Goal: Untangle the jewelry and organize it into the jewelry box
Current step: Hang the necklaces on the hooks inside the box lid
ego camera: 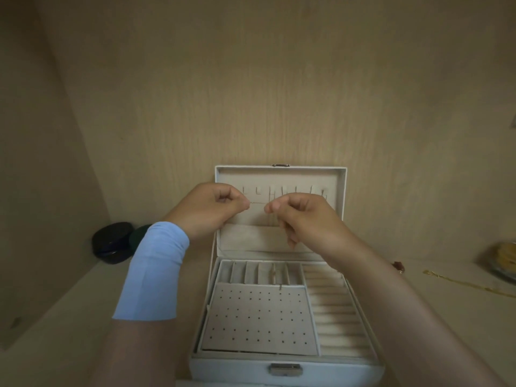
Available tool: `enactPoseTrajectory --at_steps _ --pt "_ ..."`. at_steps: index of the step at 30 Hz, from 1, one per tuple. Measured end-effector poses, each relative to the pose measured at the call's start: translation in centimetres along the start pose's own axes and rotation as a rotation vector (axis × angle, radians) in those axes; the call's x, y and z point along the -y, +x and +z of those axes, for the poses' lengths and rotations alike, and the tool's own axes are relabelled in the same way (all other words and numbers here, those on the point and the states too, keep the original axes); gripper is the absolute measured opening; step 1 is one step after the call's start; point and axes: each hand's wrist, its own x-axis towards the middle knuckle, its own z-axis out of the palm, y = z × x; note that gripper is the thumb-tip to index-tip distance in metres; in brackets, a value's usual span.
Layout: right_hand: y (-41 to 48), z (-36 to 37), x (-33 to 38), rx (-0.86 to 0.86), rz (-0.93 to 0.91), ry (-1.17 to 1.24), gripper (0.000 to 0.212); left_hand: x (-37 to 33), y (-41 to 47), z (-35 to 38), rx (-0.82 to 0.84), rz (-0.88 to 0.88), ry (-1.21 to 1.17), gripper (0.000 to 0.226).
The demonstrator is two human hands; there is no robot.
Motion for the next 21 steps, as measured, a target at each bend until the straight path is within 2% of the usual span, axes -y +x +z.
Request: enactPoseTrajectory --at_steps 4,11,15,21 --pt "2.1 1.3 -0.4 -0.207 -0.047 -0.146 0.017 1.5 1.4 1.0 -0.234 -0.038 -0.020 0.012" --pt "4.7 3.1 -0.1 -0.554 -0.191 -0.315 0.008 1.5 1.9 2.9 -0.509 -0.016 0.214 0.023" --pt "5.2 3.6 0.1 -0.618 -0.195 -0.369 0.007 1.4 2.1 3.5 -0.522 -0.032 0.281 0.028" --pt "4.7 3.8 -0.1 -0.549 -0.139 -0.532 0.011 1.0 1.7 3.6 -0.417 -0.083 0.426 0.030"
